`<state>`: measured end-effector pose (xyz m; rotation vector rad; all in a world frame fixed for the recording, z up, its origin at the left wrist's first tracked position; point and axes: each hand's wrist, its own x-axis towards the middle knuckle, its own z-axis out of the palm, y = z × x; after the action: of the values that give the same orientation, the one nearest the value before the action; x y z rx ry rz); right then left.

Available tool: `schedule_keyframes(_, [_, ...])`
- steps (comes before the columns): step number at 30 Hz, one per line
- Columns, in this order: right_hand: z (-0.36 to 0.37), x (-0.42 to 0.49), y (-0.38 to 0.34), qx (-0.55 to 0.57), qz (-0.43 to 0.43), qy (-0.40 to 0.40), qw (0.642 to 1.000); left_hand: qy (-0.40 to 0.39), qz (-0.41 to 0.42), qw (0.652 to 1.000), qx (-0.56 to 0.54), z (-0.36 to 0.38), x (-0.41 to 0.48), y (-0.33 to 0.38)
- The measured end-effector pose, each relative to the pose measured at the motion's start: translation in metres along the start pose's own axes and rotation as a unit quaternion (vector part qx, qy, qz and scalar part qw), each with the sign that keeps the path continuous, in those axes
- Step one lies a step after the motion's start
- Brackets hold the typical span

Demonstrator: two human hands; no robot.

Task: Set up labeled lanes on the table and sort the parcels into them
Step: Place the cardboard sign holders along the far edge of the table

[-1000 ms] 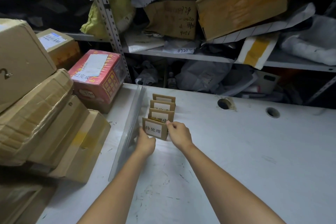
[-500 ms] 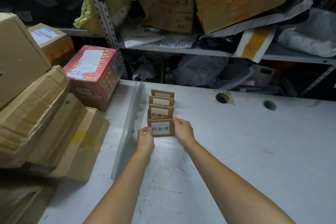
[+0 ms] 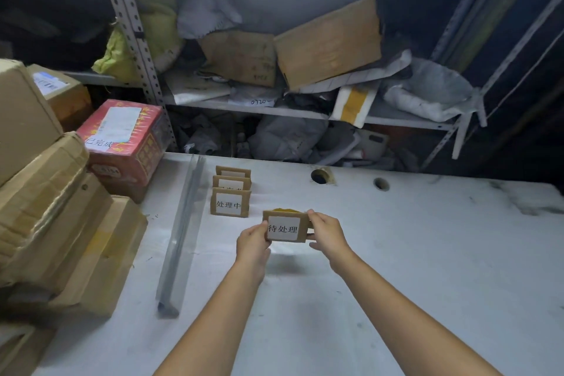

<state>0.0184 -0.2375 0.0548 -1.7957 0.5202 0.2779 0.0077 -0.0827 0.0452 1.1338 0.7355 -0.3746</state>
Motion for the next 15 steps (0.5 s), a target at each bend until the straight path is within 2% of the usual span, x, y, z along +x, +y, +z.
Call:
schedule_keyframes(4, [-0.042,0.025,-0.001,0.005,0.000,0.021,1.000,-0.017,-0.001,1.000,0.026,0.048,0.004,-0.008])
schedule_keyframes(9, [-0.082,0.087,0.007,0.003,0.000,0.020,1.000,0.009,0.009,0.999,0.041,0.112,0.039,-0.020])
schedule_keyframes(15, [-0.110,0.151,0.021,-0.011,0.016,0.022,1.000,-0.004,0.000,0.998,0.067,0.165,0.070,-0.030])
